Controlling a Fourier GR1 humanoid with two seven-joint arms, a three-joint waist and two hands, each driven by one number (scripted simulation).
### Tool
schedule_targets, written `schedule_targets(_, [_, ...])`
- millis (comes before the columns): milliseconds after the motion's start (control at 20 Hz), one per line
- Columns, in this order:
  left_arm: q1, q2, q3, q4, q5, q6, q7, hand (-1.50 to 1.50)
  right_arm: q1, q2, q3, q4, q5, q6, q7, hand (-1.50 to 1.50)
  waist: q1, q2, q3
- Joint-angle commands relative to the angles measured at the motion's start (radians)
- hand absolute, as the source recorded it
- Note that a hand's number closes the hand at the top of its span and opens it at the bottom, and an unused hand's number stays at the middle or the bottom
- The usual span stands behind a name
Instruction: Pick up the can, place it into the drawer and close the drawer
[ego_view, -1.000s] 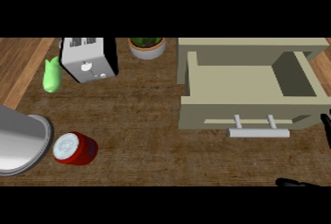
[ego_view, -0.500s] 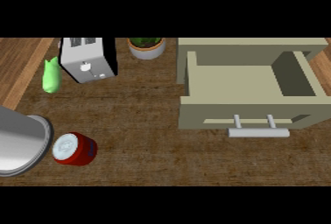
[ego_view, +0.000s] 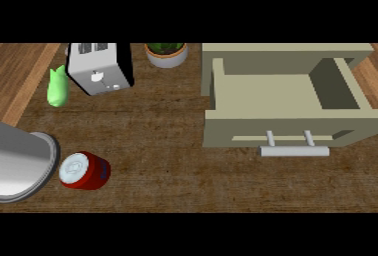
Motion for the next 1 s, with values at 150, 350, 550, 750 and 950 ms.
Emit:
schedule_targets(150, [-0.122,-0.04,-0.078,0.086,-0.074,0.044,0.051,-1.5,0.027,-0.026,-0.093,0.007,-0.076,0.08,0.025,-1.5,-0.002,0.001,0.0])
schedule_targets(350, [-0.123,-0.093,-0.104,0.054,-0.134,0.084,0.069,-1.5,0.094,0.037,-0.103,-0.041,-0.074,0.139,-0.019,-1.5,-0.001,0.0,0.0])
schedule_targets(550, [-0.135,-0.172,-0.156,0.126,-0.266,0.033,-0.015,-1.5,0.078,0.016,-0.164,-0.003,-0.111,0.17,-0.008,-1.5,-0.001,0.0,0.0])
schedule_targets(750, [-0.183,-0.201,-0.186,0.187,-0.378,0.04,-0.059,-1.5,0.067,0.033,-0.191,0.008,-0.114,0.189,-0.012,-1.5,-0.002,0.0,0.0])
schedule_targets(950, [-0.13,-0.221,-0.177,0.163,-0.406,0.025,-0.077,-1.5,0.117,0.014,-0.267,-0.021,-0.198,0.247,0.012,-1.5,-0.002,-0.001,0.0])
